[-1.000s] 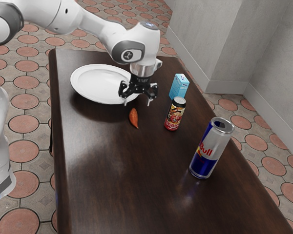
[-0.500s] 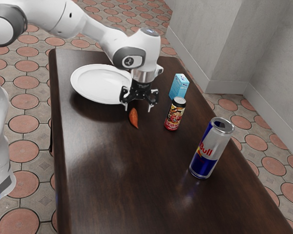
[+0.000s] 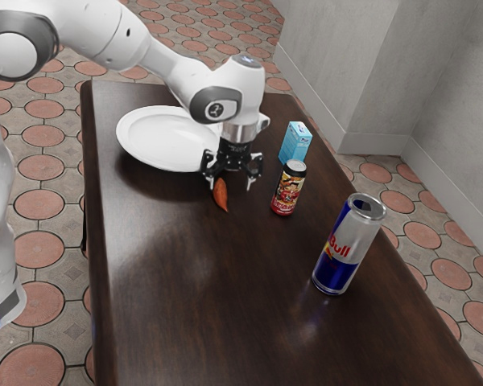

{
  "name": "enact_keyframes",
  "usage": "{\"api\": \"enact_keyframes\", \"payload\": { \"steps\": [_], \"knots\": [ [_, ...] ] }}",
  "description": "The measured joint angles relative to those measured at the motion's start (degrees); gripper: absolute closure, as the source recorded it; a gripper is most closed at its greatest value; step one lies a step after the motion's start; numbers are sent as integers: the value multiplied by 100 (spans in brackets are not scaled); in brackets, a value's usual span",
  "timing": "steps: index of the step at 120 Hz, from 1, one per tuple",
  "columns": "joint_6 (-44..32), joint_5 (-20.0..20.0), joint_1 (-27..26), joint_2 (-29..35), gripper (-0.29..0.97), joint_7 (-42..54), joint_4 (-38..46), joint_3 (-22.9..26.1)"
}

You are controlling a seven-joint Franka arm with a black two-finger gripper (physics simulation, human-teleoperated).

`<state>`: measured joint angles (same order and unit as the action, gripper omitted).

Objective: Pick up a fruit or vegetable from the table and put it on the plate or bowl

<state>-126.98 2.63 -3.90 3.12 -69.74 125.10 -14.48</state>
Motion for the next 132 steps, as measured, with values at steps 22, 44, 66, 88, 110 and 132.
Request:
{"api": "enact_keyframes", "payload": {
  "steps": [22,44,66,88,110,132],
  "knots": [
    [-56,34,24,-71,-12,31,-5,5],
    [-134,188,-36,-162,-11,97,-9,13],
    [-123,200,-27,-84,28,48,11,-1],
    [-110,239,59,-121,51,-50,10,-1],
    [-90,250,9,58,54,-140,-7,-2],
    [260,41,-8,529,54,-250,-531,-1]
  ]
}}
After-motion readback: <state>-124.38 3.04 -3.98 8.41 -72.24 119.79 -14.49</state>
